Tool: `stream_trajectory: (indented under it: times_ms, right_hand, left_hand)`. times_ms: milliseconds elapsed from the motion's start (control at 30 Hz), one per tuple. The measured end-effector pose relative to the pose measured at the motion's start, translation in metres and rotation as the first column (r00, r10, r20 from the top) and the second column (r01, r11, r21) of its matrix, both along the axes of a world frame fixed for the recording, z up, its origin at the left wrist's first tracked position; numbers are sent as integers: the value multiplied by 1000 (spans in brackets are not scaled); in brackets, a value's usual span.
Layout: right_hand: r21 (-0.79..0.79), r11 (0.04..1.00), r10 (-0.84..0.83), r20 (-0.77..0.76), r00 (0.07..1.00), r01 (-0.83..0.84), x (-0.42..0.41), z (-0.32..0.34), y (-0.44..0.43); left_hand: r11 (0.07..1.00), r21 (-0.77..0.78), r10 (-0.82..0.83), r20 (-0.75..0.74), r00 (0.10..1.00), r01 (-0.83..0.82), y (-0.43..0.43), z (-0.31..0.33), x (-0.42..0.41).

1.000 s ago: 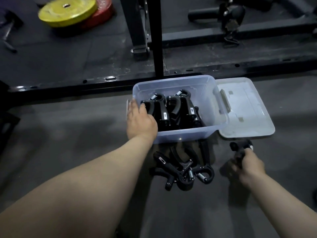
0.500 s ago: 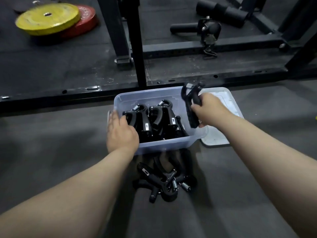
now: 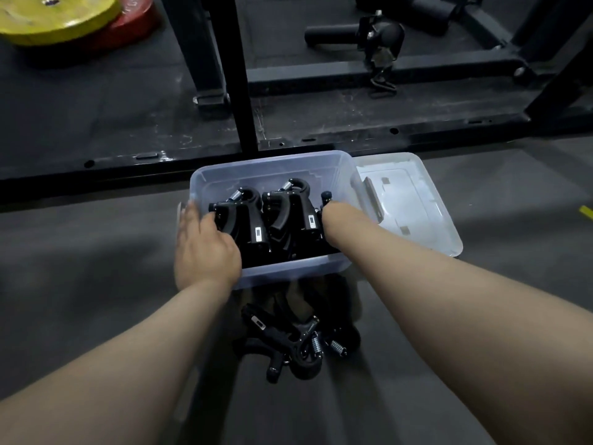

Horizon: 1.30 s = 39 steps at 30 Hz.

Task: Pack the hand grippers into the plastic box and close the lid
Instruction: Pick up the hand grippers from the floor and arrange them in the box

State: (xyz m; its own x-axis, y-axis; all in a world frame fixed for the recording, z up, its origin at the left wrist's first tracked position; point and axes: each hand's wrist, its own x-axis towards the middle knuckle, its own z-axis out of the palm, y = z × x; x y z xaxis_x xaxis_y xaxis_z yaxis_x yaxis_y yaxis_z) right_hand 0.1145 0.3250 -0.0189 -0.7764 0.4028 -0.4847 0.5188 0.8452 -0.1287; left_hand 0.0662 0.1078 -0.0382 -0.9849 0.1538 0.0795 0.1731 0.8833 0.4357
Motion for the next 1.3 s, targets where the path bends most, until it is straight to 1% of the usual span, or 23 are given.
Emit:
stream_trajectory:
  times_ms: [100,167,233,300,333,400,433,467,533,600,667,733,833,867,1000,1067,1167,1300]
  right_hand:
    - [-53,998,29,85,996,-25,-1,-1,-1]
    - [-79,997,25,67,997,-19,0,1,4]
    - [-131,989,-67,9,998,67,1,-1,12]
    - [-118,989,-90,-13,996,88,3,-5,11]
    - [-87,995,-49,11,999,49,2,-5,9]
    - [-87,995,56,96,994,-48,0,-2,6]
    - [-106,988,130,156,979,-114,0,2,6]
    - [-90,980,192,220,956,-176,0,7,7]
    - [-16,958,277,312,909,-286,-2,20,12]
    - [57,943,295,313,903,-328,-6,31,14]
    - [73,935,315,281,907,-348,-10,35,13]
    - [72,944,301,215,929,-322,-12,31,16]
    - [121,953,269,80,960,-277,-8,23,23]
    - [128,953,267,80,960,-275,-6,21,23]
    - [132,934,308,181,934,-333,-2,16,17]
    - [91,946,290,197,937,-312,-5,16,16]
    - [72,958,260,198,945,-279,-7,16,17]
    - [28,963,244,321,915,-267,-3,12,11]
  left_hand:
    - [1000,14,7,0,1000,-7,0,0,0]
    - [1000,16,7,-1,1000,-7,0,0,0]
    - [1000,18,10,2,1000,-10,1,1,0]
    - [1000,18,11,7,1000,-11,1,1,1]
    - [1000,18,12,8,1000,-12,1,2,1]
    - [1000,16,12,11,1000,-12,2,2,1]
    - [1000,15,10,11,1000,-10,1,2,2]
    - [1000,14,9,10,1000,-9,1,2,1]
    - [1000,14,12,13,1000,-12,2,2,1]
    - [1000,14,12,14,1000,-12,2,2,1]
    - [1000,17,16,9,1000,-16,2,2,1]
    - [1000,14,15,8,1000,-15,1,2,2]
    - [1000,12,18,5,1000,-18,2,2,2]
    - [1000,12,23,8,1000,-23,2,2,2]
    - [1000,12,25,8,1000,-25,2,3,2]
    - [1000,15,17,9,1000,-17,2,3,2]
    - [1000,17,18,10,1000,-18,2,4,3]
    - [1000,16,18,11,1000,-18,2,4,3]
